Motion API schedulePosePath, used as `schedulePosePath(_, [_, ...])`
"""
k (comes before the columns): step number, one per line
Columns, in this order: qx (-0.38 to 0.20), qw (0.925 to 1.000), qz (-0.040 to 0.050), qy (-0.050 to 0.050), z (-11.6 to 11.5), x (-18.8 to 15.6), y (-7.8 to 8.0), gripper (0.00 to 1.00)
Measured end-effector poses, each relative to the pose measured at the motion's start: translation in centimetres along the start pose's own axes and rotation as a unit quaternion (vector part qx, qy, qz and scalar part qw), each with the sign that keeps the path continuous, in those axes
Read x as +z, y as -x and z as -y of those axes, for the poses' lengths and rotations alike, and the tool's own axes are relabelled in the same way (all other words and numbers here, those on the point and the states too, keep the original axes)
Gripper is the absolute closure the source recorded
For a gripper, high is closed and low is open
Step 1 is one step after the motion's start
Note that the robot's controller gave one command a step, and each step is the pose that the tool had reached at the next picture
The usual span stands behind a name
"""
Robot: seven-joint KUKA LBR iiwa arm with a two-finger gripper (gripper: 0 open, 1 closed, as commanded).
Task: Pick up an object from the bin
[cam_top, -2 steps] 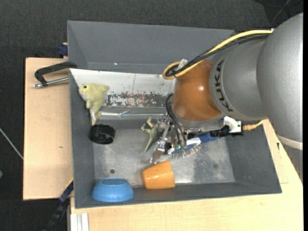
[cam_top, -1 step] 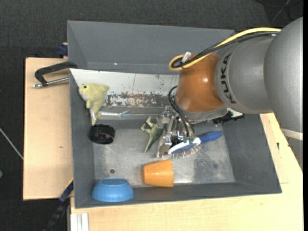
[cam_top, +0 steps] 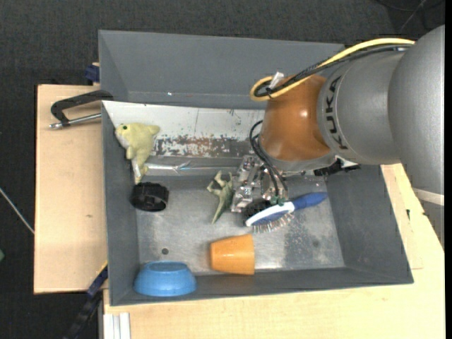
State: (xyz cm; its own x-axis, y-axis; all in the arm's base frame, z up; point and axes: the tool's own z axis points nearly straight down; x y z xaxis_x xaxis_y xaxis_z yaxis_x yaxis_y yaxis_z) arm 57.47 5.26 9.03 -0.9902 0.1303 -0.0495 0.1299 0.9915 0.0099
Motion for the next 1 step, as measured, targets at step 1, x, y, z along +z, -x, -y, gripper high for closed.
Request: schedulePosePath(1, [0.000, 1.0000, -0.0036, -0.003, -0.22, -0.21, -0.98, 1.00])
